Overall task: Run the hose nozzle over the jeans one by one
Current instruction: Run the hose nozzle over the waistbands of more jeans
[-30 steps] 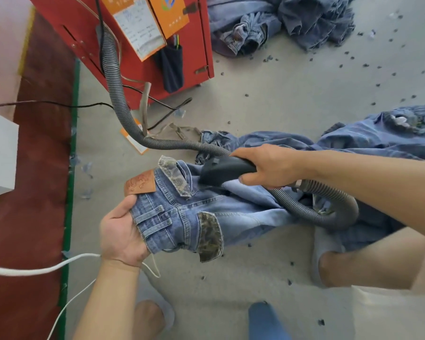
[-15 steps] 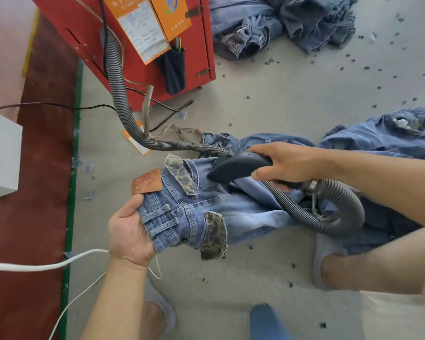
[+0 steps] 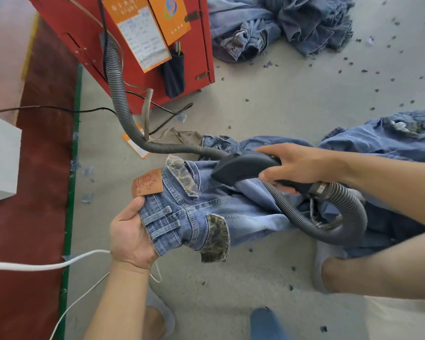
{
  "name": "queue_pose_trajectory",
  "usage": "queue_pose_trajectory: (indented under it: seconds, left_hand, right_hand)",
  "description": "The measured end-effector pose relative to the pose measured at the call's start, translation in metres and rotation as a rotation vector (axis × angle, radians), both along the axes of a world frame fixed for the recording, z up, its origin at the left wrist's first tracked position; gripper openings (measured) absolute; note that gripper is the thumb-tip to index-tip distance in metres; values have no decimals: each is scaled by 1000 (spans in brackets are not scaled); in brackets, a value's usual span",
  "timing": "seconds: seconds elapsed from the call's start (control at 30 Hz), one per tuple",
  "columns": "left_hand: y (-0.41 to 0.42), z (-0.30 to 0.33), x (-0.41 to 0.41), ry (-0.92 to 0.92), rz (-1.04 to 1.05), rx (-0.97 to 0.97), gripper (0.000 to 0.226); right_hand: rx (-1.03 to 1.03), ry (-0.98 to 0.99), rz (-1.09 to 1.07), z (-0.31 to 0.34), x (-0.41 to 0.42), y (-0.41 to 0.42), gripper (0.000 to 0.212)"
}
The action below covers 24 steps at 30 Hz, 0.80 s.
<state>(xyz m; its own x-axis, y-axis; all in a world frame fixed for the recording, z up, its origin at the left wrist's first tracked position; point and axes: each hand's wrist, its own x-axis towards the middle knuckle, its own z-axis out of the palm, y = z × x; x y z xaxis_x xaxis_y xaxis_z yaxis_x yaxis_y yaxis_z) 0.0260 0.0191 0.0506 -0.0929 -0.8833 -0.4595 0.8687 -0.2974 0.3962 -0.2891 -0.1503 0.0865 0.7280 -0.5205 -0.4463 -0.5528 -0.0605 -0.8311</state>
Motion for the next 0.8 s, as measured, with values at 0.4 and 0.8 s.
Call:
queue_pose_trajectory:
  seconds: [0.4, 0.8]
  left_hand:
    - [8, -2, 4, 110, 10, 95, 58]
    - [22, -28, 10, -362, -116, 253, 53]
  right_hand:
    - [-55, -103, -203, 7, 15, 2, 23]
    - [42, 243, 230, 18, -10, -19, 17]
